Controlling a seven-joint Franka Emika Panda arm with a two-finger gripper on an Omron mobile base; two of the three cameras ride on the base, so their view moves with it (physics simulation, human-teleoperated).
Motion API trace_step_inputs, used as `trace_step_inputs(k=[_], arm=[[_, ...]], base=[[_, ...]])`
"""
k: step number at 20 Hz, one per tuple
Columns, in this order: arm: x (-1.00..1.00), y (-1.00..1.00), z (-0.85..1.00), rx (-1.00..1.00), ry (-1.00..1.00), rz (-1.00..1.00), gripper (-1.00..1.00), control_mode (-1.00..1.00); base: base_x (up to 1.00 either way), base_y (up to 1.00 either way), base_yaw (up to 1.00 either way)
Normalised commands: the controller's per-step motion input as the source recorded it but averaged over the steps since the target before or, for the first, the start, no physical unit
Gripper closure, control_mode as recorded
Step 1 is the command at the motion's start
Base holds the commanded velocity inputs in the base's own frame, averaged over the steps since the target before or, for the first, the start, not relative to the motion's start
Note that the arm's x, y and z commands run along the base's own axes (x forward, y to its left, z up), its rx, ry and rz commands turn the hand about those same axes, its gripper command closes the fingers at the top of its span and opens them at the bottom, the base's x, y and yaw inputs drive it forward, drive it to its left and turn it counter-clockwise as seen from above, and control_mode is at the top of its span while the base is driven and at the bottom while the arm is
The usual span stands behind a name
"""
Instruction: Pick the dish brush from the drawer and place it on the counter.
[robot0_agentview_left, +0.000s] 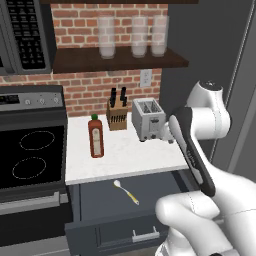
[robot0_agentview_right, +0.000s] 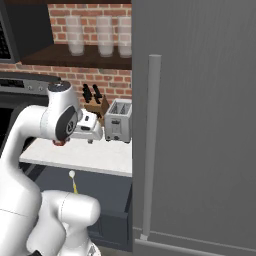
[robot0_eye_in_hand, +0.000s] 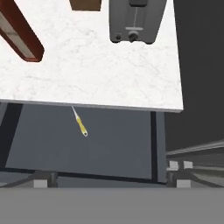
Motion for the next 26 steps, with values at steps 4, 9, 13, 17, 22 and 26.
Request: trace_step_inputs(k=[4, 9, 13, 17, 22, 26], arm=[[0.0, 0.0, 0.0, 0.0, 0.0, 0.0, -1.0, -1.0], [0.0, 0.0, 0.0, 0.0, 0.0, 0.0, -1.0, -1.0], [0.0, 0.0, 0.0, 0.0, 0.0, 0.0, -1.0, -1.0], [-0.08, 0.0, 0.0, 0.0, 0.0, 0.0, -1.0, -1.0], [-0.41, 0.26, -0.01, 0.0, 0.0, 0.0, -1.0, -1.0], [-0.62, 0.93, -0.13, 0.02, 0.0, -0.06, -1.0, -1.0]], base=[[0.0, 0.0, 0.0], [0.0, 0.0, 0.0], [0.0, 0.0, 0.0], [0.0, 0.0, 0.0], [0.0, 0.0, 0.0], [0.0, 0.0, 0.0]])
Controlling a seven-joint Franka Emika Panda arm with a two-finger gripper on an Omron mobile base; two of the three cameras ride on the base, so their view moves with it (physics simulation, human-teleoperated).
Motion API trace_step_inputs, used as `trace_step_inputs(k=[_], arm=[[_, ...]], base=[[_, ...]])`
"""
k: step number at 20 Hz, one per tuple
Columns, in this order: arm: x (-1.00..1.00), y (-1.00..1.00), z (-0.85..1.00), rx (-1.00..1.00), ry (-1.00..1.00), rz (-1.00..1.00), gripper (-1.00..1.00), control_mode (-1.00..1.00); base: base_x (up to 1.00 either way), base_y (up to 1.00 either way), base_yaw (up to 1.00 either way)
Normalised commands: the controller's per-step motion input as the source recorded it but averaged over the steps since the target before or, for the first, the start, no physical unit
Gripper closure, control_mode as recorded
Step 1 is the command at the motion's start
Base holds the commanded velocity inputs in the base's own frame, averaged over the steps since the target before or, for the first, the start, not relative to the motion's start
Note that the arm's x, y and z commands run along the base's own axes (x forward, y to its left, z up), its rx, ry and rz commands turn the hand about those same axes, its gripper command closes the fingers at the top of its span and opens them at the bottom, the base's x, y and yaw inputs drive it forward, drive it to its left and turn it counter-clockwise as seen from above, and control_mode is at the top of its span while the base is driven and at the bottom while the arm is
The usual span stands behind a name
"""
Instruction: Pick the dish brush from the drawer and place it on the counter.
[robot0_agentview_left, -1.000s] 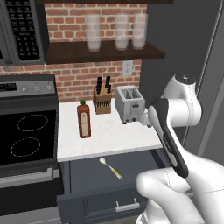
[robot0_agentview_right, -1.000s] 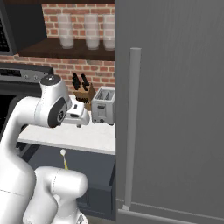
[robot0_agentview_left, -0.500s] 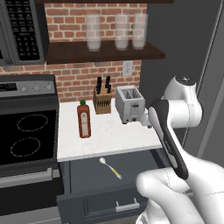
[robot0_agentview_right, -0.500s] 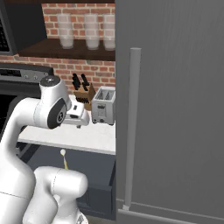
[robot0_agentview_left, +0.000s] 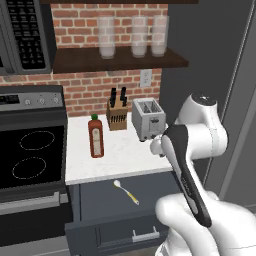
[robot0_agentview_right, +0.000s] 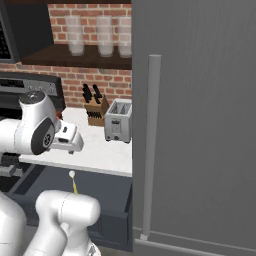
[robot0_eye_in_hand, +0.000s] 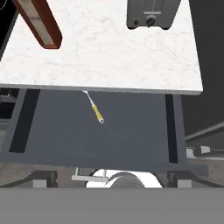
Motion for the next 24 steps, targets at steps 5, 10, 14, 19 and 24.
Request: trace_step_inputs(k=[5, 10, 14, 19, 24], arm=[[-0.28, 0.61, -0.05, 0.0, 0.0, -0.08, -1.0, -1.0], [0.0, -0.05, 0.0, 0.0, 0.0, -0.01, -1.0, -1.0], [0.0, -0.14, 0.0, 0.0, 0.0, -0.04, -1.0, -1.0], [0.0, 0.0, 0.0, 0.0, 0.0, -0.01, -1.0, -1.0], [-0.07, 0.03, 0.0, 0.0, 0.0, 0.0, -1.0, -1.0]], base=[[0.0, 0.0, 0.0], [0.0, 0.0, 0.0], [0.0, 0.0, 0.0], [0.0, 0.0, 0.0], [0.0, 0.0, 0.0]])
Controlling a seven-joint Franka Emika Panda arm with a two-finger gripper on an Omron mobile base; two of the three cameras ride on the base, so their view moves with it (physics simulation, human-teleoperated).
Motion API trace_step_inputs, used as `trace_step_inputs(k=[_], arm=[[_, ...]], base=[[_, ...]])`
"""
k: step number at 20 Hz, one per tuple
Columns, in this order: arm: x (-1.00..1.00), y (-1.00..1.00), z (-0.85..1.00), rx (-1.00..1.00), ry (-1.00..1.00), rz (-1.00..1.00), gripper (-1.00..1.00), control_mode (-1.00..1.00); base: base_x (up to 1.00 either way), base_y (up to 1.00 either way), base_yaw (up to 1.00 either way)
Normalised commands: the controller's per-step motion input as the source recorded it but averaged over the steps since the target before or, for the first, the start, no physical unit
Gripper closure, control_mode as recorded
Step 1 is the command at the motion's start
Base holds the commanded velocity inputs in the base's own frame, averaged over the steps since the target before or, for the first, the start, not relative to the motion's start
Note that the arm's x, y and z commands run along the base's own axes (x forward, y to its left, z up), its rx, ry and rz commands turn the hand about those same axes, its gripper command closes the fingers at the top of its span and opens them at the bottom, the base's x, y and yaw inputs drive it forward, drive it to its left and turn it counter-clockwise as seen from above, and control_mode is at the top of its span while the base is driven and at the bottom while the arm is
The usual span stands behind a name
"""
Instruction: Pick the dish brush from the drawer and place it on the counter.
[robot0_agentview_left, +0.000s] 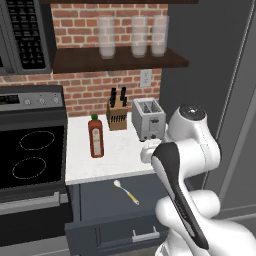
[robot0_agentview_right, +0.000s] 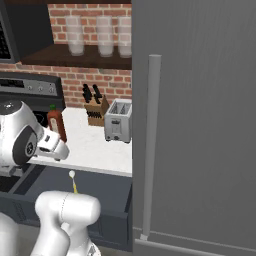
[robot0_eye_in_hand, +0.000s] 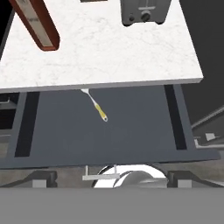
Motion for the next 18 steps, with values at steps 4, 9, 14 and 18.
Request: trace_step_inputs(k=[4, 9, 14, 18], arm=[[-0.14, 0.11, 0.0, 0.0, 0.0, 0.0, -1.0, 1.0], [0.0, 0.0, 0.0, 0.0, 0.0, 0.0, -1.0, 1.0], [0.0, 0.0, 0.0, 0.0, 0.0, 0.0, -1.0, 1.0], [0.0, 0.0, 0.0, 0.0, 0.0, 0.0, -1.0, 1.0]], base=[[-0.52, 0.71, -0.04], [-0.57, 1.0, -0.22], [-0.35, 1.0, -0.38], [0.02, 1.0, -0.58]])
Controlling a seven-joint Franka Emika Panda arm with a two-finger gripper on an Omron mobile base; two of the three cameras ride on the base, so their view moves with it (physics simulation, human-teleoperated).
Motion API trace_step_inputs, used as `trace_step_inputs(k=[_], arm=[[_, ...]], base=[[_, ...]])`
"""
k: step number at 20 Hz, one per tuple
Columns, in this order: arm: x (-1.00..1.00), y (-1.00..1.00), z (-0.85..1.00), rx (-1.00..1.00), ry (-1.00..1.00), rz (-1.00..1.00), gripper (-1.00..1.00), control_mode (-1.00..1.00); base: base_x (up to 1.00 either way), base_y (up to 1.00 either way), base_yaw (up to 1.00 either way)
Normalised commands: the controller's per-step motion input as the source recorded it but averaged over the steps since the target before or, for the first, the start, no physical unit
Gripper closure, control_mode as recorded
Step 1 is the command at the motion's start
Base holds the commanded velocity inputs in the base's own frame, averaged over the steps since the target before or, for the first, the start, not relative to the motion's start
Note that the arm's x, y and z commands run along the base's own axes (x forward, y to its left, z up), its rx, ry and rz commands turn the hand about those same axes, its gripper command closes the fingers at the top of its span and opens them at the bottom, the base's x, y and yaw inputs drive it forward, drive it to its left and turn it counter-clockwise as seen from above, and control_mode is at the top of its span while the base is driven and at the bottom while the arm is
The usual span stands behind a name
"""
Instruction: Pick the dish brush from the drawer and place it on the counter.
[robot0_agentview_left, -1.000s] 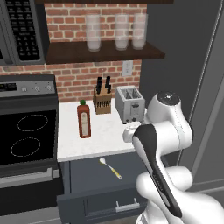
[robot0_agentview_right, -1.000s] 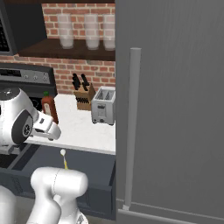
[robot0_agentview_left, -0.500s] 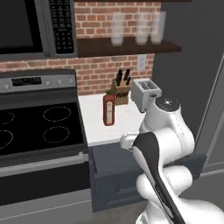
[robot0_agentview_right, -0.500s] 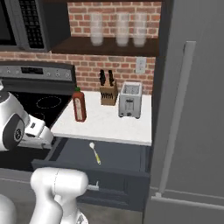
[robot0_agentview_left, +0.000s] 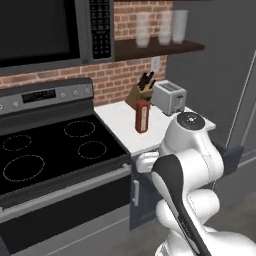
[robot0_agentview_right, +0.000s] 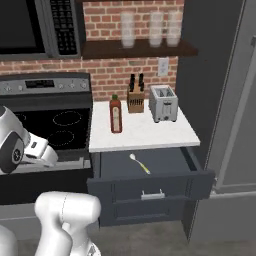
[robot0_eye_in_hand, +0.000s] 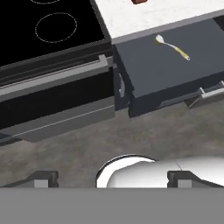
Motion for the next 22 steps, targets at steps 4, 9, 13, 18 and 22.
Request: trace_step_inputs(k=[4, 9, 13, 18, 22], arm=[[0.0, 0.0, 0.0, 0.0, 0.0, 0.0, -1.0, 1.0], [0.0, 0.0, 0.0, 0.0, 0.0, 0.0, -1.0, 1.0], [0.0, 0.0, 0.0, 0.0, 0.0, 0.0, -1.0, 1.0], [0.01, -0.49, 0.0, 0.0, 0.03, -0.1, -1.0, -1.0], [0.01, -0.88, 0.0, 0.0, 0.12, -0.17, -1.0, -1.0]], base=[[0.15, 0.92, -0.67], [0.0, 0.6, -0.6], [0.0, 0.06, -0.21], [0.0, 0.0, 0.0], [0.0, 0.0, 0.0]])
